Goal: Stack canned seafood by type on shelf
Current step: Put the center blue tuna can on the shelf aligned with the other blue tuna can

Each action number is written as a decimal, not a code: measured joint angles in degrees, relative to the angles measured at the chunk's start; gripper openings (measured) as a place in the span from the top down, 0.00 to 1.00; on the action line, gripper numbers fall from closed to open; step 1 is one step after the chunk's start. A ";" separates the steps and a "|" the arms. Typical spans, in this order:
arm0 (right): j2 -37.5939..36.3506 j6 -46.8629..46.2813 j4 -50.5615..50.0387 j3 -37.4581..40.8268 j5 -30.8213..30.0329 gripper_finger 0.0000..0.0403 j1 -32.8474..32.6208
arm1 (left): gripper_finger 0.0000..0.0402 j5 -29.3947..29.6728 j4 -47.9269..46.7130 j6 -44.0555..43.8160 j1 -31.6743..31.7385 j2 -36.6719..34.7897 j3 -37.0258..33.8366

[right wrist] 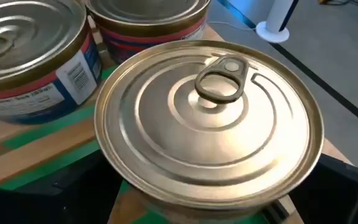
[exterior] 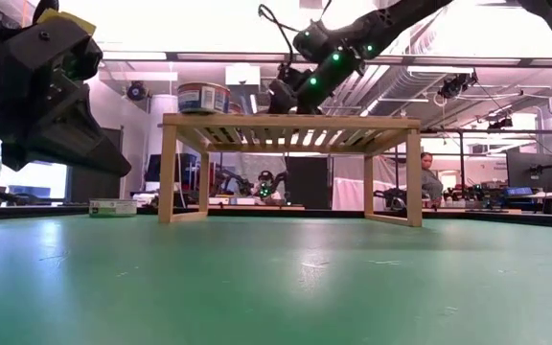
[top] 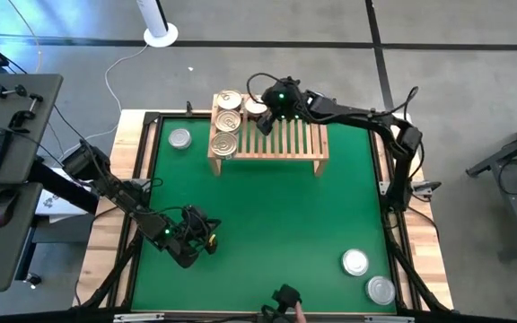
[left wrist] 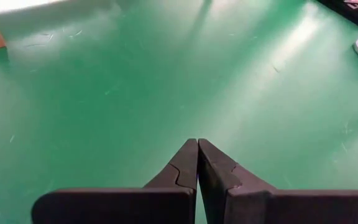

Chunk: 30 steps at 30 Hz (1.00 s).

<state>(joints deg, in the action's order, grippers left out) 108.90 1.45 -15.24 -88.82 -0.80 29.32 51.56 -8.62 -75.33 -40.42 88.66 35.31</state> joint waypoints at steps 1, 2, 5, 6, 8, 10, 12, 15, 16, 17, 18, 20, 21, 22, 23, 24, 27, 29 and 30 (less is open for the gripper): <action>-0.09 -0.02 -0.44 0.00 0.00 0.04 0.00 | 1.00 0.01 -0.01 0.01 0.00 0.00 0.00; -0.11 0.11 -0.92 -0.01 0.00 0.04 -0.01 | 1.00 0.01 -0.01 0.03 0.00 0.00 0.00; -0.11 2.27 -2.02 -0.04 0.02 0.04 -0.04 | 1.00 0.01 -0.03 0.02 0.00 0.00 0.00; -0.15 2.58 -2.40 -0.04 0.04 0.04 -0.04 | 1.00 0.01 -0.03 0.02 0.00 0.00 0.00; -0.15 2.74 -2.48 -0.04 0.15 0.04 -0.04 | 1.00 0.01 -0.03 0.01 0.00 0.00 0.00; -0.15 2.99 -2.36 -0.04 0.20 0.04 -0.04 | 1.00 0.01 -0.03 0.00 0.00 0.00 0.00; -0.15 3.10 -2.05 -0.04 0.18 0.04 -0.04 | 1.00 0.01 -0.03 0.00 0.00 0.00 0.02; -0.15 3.56 -2.00 -0.04 0.55 0.04 -0.03 | 1.00 0.01 -0.03 -0.02 0.00 0.00 0.04; -0.15 3.44 -2.13 -0.04 0.89 0.04 0.01 | 1.00 0.01 -0.03 -0.02 0.00 0.00 0.04; -0.15 3.02 -2.29 -0.04 1.04 0.04 0.09 | 1.00 0.01 -0.03 -0.02 0.00 0.00 0.04; -0.15 2.64 -2.43 -0.04 1.14 0.04 0.12 | 1.00 0.01 -0.04 -0.02 0.00 0.00 0.04; -0.15 2.60 -2.64 -0.04 1.58 0.04 0.30 | 1.00 0.01 -0.03 -0.02 0.00 0.00 0.04; -0.15 2.60 -2.71 -0.04 1.77 0.04 0.33 | 1.00 0.01 -0.03 -0.02 0.00 0.00 0.04; -0.15 2.64 -2.76 -0.03 1.77 0.04 0.33 | 1.00 0.01 -0.05 -0.02 0.00 0.00 0.04; -0.15 2.89 -2.75 -0.02 1.75 0.04 0.33 | 1.00 0.01 -0.04 -0.02 0.00 0.00 0.04; -0.15 3.32 -2.76 -0.02 1.75 0.04 0.33 | 1.00 0.01 -0.04 -0.02 0.00 0.00 0.04; -0.15 3.35 -3.01 -0.02 2.18 0.04 0.35 | 1.00 0.01 -0.04 -0.06 0.00 0.00 0.04; -0.15 3.34 -3.20 0.00 2.63 0.04 0.37 | 1.00 0.01 -0.05 -0.46 0.00 0.00 0.04; -0.15 3.34 -3.22 0.00 2.71 0.04 0.37 | 1.00 0.02 -0.05 -0.48 0.00 0.00 0.04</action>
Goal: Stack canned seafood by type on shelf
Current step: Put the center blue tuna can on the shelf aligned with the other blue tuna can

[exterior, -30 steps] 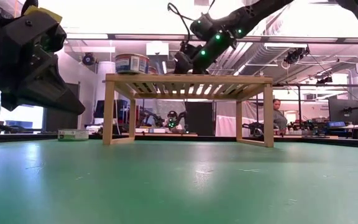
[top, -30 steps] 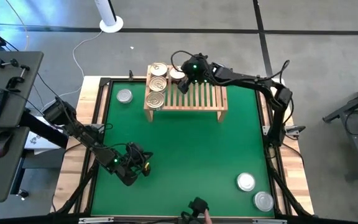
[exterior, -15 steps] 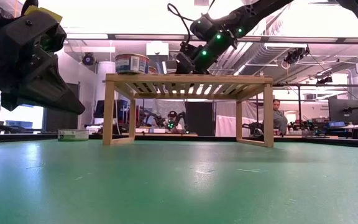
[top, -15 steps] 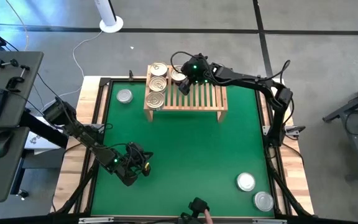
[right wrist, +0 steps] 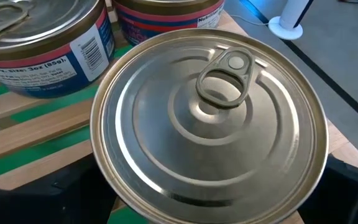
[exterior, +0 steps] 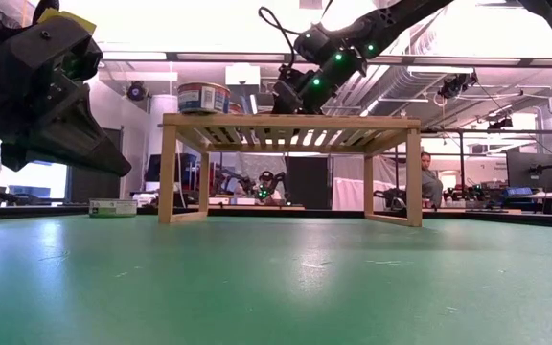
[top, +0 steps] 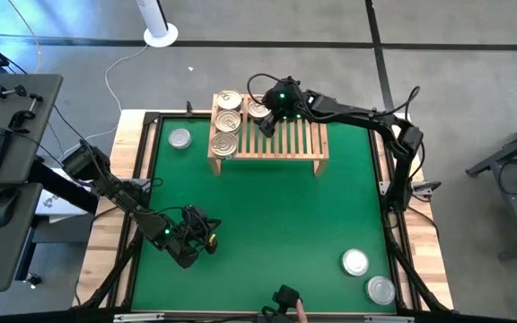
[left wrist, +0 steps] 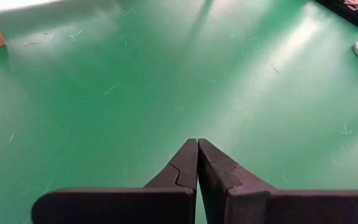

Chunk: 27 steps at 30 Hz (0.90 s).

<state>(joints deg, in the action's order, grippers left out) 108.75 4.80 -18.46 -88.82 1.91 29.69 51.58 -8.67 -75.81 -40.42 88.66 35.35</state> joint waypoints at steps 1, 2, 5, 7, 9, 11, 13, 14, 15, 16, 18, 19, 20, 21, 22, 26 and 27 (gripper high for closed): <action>0.00 0.00 0.00 0.00 0.06 0.04 -0.02 | 1.00 -0.01 0.00 -0.01 0.00 0.00 0.00; 0.00 -0.21 -0.04 0.00 0.07 0.04 -0.02 | 1.00 0.00 -0.01 -0.01 -0.02 0.00 0.00; 0.00 -1.54 -0.40 -0.32 0.09 0.04 -0.02 | 1.00 -0.01 -0.02 -0.02 0.00 0.00 0.00; 0.03 -1.74 -0.70 -0.76 0.09 0.04 -0.04 | 1.00 -0.01 0.00 -0.04 0.00 0.00 0.00; 0.11 -1.74 -1.03 -1.41 0.09 0.04 -0.04 | 1.00 -0.01 0.00 -0.06 -0.02 0.00 0.00; 0.20 -1.77 -1.77 -2.52 0.09 0.04 -0.10 | 1.00 -0.01 0.00 -0.07 -0.01 0.00 0.00; 0.20 -1.74 -2.29 -3.60 0.09 0.04 -0.11 | 1.00 0.01 0.00 -0.12 -0.02 0.00 0.00; 0.20 -1.55 -2.27 -3.93 0.09 0.04 -0.11 | 1.00 -0.01 0.00 -0.20 -0.02 0.00 0.00; 0.17 -1.26 -2.23 -4.07 0.09 0.04 -0.11 | 1.00 -0.01 0.00 -0.22 -0.02 0.00 0.00; 0.17 -1.22 -2.27 -4.07 0.09 0.04 -0.11 | 1.00 -0.01 0.00 -0.20 -0.02 0.00 0.00; 0.17 -1.29 -2.27 -4.07 0.09 0.04 -0.11 | 1.00 0.01 0.11 -0.13 -0.01 0.00 0.00; 0.17 -1.29 -2.29 -4.07 0.09 0.04 -0.11 | 1.00 0.06 0.49 0.17 0.00 0.00 0.00; 0.17 -1.18 -2.31 -4.07 0.09 0.04 -0.11 | 1.00 0.36 1.50 1.06 0.13 0.00 0.00; 0.17 -0.76 -2.39 -4.07 0.09 0.04 -0.11 | 1.00 0.64 3.03 2.42 0.40 -0.13 0.00; 0.17 -0.13 -2.68 -4.07 0.09 0.04 -0.11 | 1.00 0.67 4.68 4.12 0.87 -0.50 0.02; 0.17 1.45 -3.54 -4.07 0.09 0.04 -0.11 | 1.00 -1.98 6.61 16.28 5.66 -3.82 3.83; 0.17 2.16 -3.70 -4.07 0.12 0.04 -0.11 | 1.00 -3.12 6.28 20.67 7.23 -5.18 5.37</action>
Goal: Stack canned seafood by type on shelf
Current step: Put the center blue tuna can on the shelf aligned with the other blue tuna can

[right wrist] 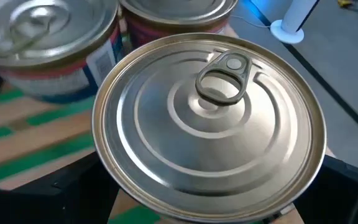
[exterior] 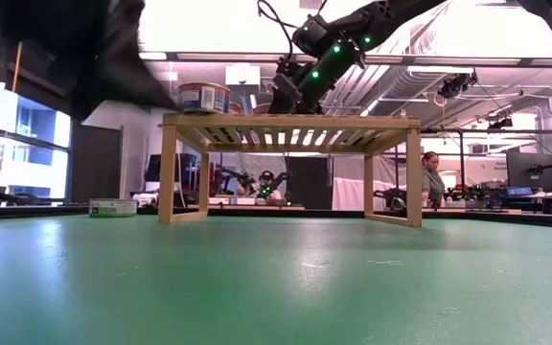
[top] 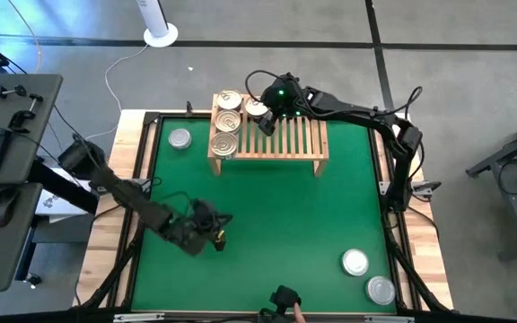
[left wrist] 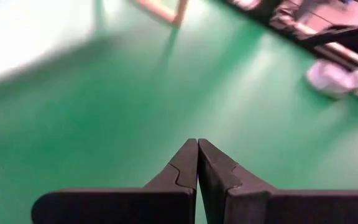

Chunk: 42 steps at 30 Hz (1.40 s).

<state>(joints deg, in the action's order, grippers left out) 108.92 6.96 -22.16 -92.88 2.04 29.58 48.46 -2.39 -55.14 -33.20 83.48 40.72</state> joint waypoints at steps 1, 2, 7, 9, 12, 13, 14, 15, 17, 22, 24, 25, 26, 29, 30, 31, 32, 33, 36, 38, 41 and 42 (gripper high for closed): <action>-0.02 0.95 -0.40 0.00 0.02 0.04 0.00 | 1.00 -1.06 -0.26 4.63 1.69 -1.39 1.61; -0.02 1.77 -1.01 0.00 0.05 0.04 0.00 | 1.00 -1.69 -0.65 8.83 3.45 -2.85 3.34; -0.04 3.68 -1.10 0.00 1.22 0.04 -0.08 | 1.00 -2.52 -4.36 28.88 15.01 -10.42 10.53; -0.04 4.11 -1.19 0.00 2.20 0.04 -0.09 | 1.00 -7.01 -6.30 35.78 22.22 -12.25 13.36; -0.04 4.66 -0.31 0.00 3.05 0.04 -0.23 | 1.00 -16.49 -8.35 43.06 34.97 -12.24 16.66; -0.04 4.68 0.45 0.00 3.05 0.04 -0.26 | 1.00 -20.24 -8.55 45.06 39.07 -11.43 17.78; -0.04 4.64 1.26 0.00 3.07 0.04 -0.26 | 1.00 -23.87 -8.53 46.85 43.01 -10.63 18.80; -0.04 4.64 2.02 0.00 3.09 0.04 -0.26 | 1.00 -27.57 -8.59 48.41 46.62 -9.52 19.68; -0.04 4.68 3.26 0.00 3.11 0.04 -0.26 | 1.00 -34.04 -8.61 50.72 52.70 -6.97 22.31; -0.04 5.53 4.49 0.00 3.15 0.04 -0.26 | 1.00 -44.17 -10.38 54.09 61.12 0.37 30.46; -0.04 5.94 4.74 0.00 3.13 0.04 -0.26 | 1.00 -45.43 -13.92 54.99 63.19 3.81 34.76; -0.04 6.10 4.73 -0.02 3.15 0.04 -0.26 | 1.00 -46.03 -15.85 55.61 64.13 5.67 36.98; -0.04 6.17 4.70 -0.02 3.14 0.04 -0.20 | 1.00 -46.77 -18.00 56.11 64.99 7.42 39.05; 0.06 5.89 4.56 -0.01 3.01 0.04 0.06 | 1.00 -48.60 -23.29 56.78 66.86 12.17 44.28; 0.33 5.97 4.37 -0.02 2.92 0.04 0.07 | 1.00 -48.95 -24.74 56.84 67.25 13.46 45.72; 0.62 6.02 4.51 -0.02 2.99 0.04 0.12 | 1.00 -48.93 -25.77 56.88 67.48 14.44 46.87; 0.78 6.01 4.45 -0.02 2.93 0.04 0.20 | 1.00 -49.04 -26.57 56.92 67.84 15.33 47.71; 0.86 6.02 3.99 0.00 2.70 0.04 0.21 | 1.00 -49.17 -27.31 57.12 68.07 16.21 48.39; 1.14 6.59 3.98 0.00 2.29 0.04 0.22 | 1.00 -49.51 -28.43 57.36 68.66 17.42 49.33; 1.14 7.13 3.96 0.00 1.38 0.04 0.17 | 1.00 -49.92 -28.91 57.68 69.08 17.87 49.43; 1.15 7.29 3.45 0.00 0.63 0.04 0.19 | 1.00 -50.38 -29.78 58.74 69.49 18.41 49.56; 1.13 7.35 2.99 0.00 0.48 0.04 0.36 | 1.00 -50.51 -30.03 58.77 69.54 18.53 49.56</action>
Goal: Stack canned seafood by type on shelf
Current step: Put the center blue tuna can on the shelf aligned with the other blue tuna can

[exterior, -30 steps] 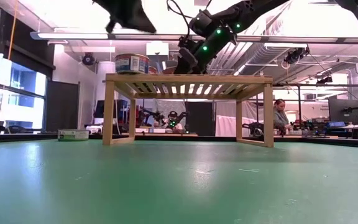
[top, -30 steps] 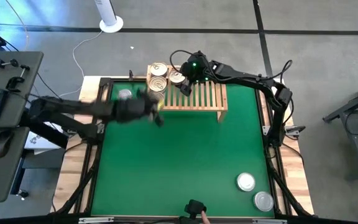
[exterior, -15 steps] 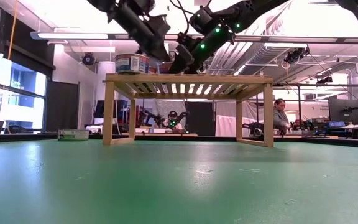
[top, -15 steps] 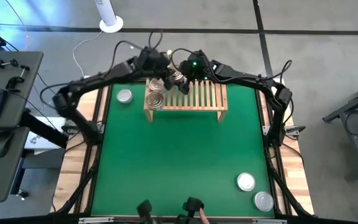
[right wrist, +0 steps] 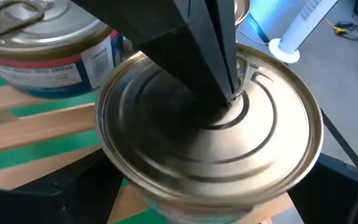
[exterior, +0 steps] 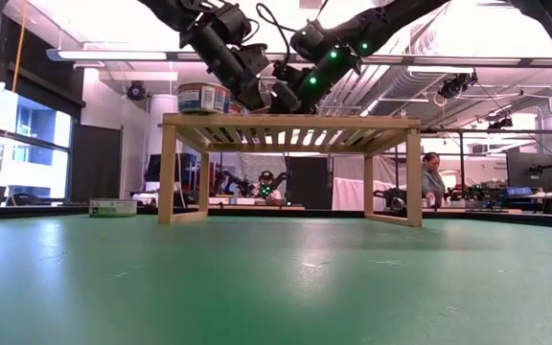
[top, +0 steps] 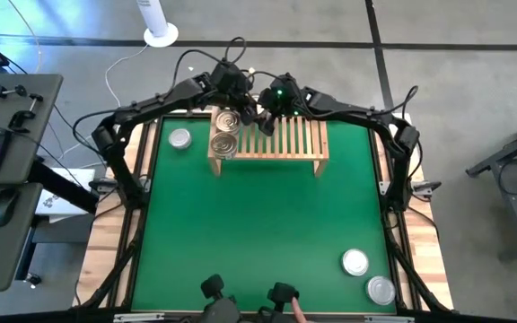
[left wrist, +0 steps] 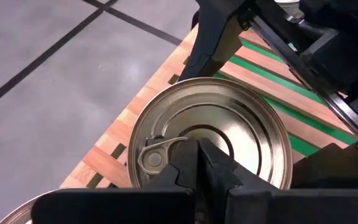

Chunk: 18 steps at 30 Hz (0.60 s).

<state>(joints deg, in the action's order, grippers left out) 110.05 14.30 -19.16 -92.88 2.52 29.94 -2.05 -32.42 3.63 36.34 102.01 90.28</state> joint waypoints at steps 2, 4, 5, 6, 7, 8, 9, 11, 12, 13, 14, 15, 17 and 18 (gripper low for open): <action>-0.16 0.66 -1.17 -0.03 -0.03 0.04 0.15 | 1.00 -0.45 -0.03 0.45 0.13 0.11 -0.02; -0.48 0.80 -2.09 -0.17 -0.10 0.04 0.17 | 1.00 -0.23 -0.71 0.96 0.20 0.11 -0.07; -0.63 1.01 -2.81 -0.19 -0.37 0.04 0.27 | 1.00 -0.23 -0.92 1.01 0.23 0.08 -0.09; -0.77 1.06 -3.46 -0.20 -0.60 0.04 0.28 | 1.00 -0.23 -1.01 1.05 0.21 0.10 -0.10; -0.97 1.11 -4.24 -0.21 -0.61 0.04 0.29 | 1.00 -0.23 -1.04 1.11 0.21 0.14 -0.11; -1.27 1.27 -5.20 -0.22 -0.60 0.04 0.30 | 1.00 -0.22 -1.11 1.14 0.21 0.14 -0.13; -1.72 1.46 -7.15 -0.23 -0.78 0.04 0.30 | 1.00 -0.02 -1.28 1.13 0.25 0.15 -0.14; -2.42 1.98 -8.77 -0.18 -0.91 0.04 0.32 | 1.00 0.79 -1.36 1.14 0.49 0.16 -0.22; -2.69 2.37 -9.91 -0.20 -1.02 0.04 0.34 | 1.00 1.21 -1.34 1.13 0.53 0.18 -0.24; -2.97 2.62 -11.84 -0.19 -1.02 0.04 0.34 | 1.00 1.60 -1.34 1.14 0.56 0.21 -0.24; -3.28 2.66 -12.53 -0.15 -1.11 0.04 0.34 | 1.00 1.93 -1.35 1.21 0.62 0.21 -0.26; -3.66 2.71 -13.12 -0.15 -1.61 0.04 0.34 | 1.00 2.05 -1.34 1.44 0.70 0.21 -0.28; -4.63 2.76 -14.58 -0.15 -2.50 0.04 0.34 | 1.00 1.89 -1.36 1.43 0.85 0.25 -0.30; -4.98 2.78 -14.69 -0.15 -2.78 0.04 0.34 | 1.00 1.95 -1.34 1.41 0.93 0.25 -0.30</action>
<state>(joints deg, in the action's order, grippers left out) 105.07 17.08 -33.86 -93.03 -0.27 30.28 -0.10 -33.76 5.04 37.28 102.26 89.97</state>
